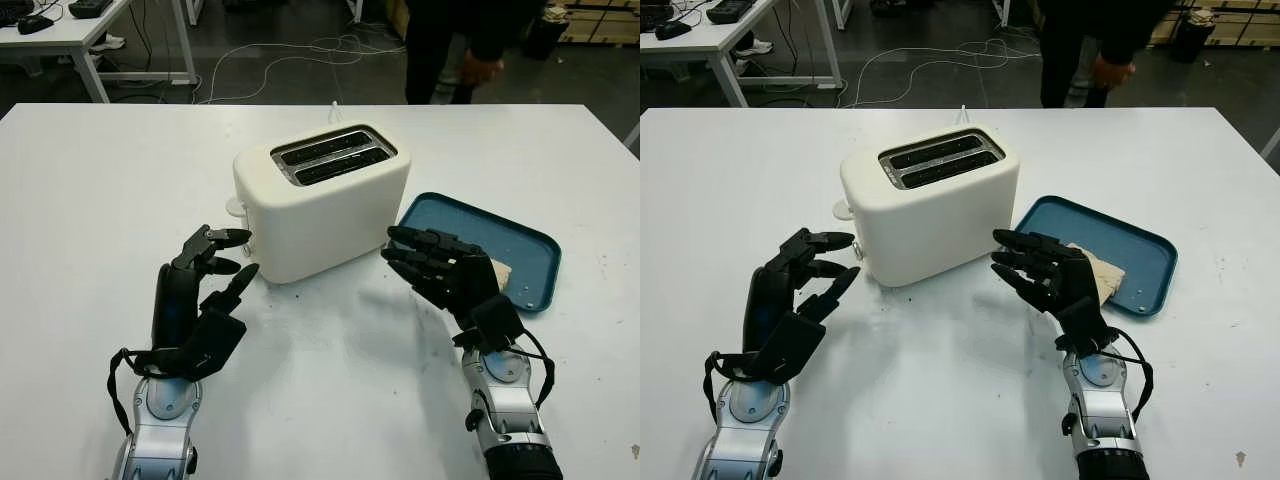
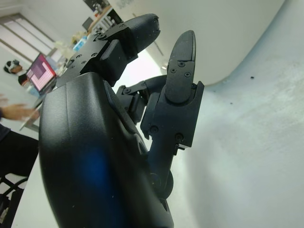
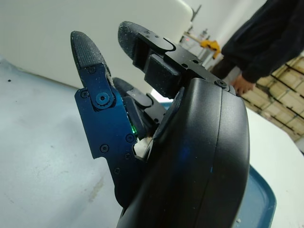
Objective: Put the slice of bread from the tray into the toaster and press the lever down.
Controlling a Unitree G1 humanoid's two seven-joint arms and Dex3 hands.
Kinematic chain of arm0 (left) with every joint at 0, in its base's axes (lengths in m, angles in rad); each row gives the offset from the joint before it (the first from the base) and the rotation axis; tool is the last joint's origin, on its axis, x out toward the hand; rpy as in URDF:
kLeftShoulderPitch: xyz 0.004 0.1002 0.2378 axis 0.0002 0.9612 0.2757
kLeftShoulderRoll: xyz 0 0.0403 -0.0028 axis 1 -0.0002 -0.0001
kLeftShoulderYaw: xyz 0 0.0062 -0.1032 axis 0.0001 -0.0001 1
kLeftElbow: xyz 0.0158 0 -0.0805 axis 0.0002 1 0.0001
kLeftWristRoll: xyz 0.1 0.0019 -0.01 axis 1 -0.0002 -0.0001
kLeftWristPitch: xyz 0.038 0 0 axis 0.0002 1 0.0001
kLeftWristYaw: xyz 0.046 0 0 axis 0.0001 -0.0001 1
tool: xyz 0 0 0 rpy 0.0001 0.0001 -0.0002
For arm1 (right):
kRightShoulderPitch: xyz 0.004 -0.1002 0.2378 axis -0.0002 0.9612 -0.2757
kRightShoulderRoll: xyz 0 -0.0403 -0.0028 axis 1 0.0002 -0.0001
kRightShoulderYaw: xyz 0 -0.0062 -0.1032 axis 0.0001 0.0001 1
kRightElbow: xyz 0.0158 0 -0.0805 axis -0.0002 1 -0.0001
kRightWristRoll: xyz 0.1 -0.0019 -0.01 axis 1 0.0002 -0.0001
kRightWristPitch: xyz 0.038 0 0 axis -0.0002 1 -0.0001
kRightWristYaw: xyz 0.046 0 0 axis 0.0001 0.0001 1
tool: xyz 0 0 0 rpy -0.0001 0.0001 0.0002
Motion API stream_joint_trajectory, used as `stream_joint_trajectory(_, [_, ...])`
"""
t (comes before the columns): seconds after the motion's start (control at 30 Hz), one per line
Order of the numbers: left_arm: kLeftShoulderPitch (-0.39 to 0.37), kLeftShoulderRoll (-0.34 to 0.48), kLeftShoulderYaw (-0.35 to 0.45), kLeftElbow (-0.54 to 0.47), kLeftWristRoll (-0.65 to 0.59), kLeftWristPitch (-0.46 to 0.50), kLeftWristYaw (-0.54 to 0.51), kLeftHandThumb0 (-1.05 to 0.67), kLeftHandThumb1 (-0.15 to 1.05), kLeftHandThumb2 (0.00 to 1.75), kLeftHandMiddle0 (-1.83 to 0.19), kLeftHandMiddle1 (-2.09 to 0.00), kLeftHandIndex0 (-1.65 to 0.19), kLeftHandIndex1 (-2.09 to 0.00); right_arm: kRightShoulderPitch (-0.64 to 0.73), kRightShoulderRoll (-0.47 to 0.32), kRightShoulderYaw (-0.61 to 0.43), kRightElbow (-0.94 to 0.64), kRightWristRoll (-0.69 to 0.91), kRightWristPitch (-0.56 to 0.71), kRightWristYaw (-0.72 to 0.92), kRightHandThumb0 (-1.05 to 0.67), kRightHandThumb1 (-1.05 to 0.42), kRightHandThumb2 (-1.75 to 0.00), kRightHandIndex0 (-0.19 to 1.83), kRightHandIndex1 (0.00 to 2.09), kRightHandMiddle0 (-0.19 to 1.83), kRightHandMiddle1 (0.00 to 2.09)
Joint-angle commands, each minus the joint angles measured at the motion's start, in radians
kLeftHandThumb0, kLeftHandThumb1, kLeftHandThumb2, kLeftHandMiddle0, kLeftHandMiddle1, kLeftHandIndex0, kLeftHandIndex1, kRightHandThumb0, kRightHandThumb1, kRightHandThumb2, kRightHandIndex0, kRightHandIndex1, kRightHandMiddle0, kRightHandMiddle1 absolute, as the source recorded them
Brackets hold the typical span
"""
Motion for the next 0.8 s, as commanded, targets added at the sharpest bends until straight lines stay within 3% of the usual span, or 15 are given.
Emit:
stream_joint_trajectory(0.0, [-0.001,-0.003,-0.004,0.005,-0.001,-0.016,0.008,-0.37,0.92,0.2,-0.53,-1.18,-0.56,-0.75,-0.016,0.001,-0.001,0.007,0.013,-0.024,0.003,-0.53,-0.81,0.0,0.99,0.18,0.99,0.0])
stream_joint_trajectory(0.47, [0.001,-0.005,-0.008,0.021,-0.012,-0.032,0.006,-0.35,0.92,0.2,-0.51,-1.2,-0.57,-0.74,0.013,-0.026,0.003,-0.029,-0.015,-0.054,0.013,-0.52,-0.8,0.0,1.01,0.16,0.98,0.0])
stream_joint_trajectory(0.57, [-0.001,-0.003,-0.011,0.018,-0.005,-0.025,0.005,-0.35,0.92,0.2,-0.51,-1.2,-0.56,-0.73,0.045,-0.093,-0.018,-0.075,-0.051,-0.124,0.024,-0.53,-0.8,0.0,1.0,0.14,0.97,0.0])
stream_joint_trajectory(0.77, [-0.011,0.0,-0.008,0.026,-0.011,-0.034,0.002,-0.36,0.92,0.21,-0.52,-1.2,-0.57,-0.73,0.083,-0.27,-0.104,-0.055,-0.157,-0.383,0.008,-0.58,-0.81,0.0,0.92,0.08,0.87,0.0])
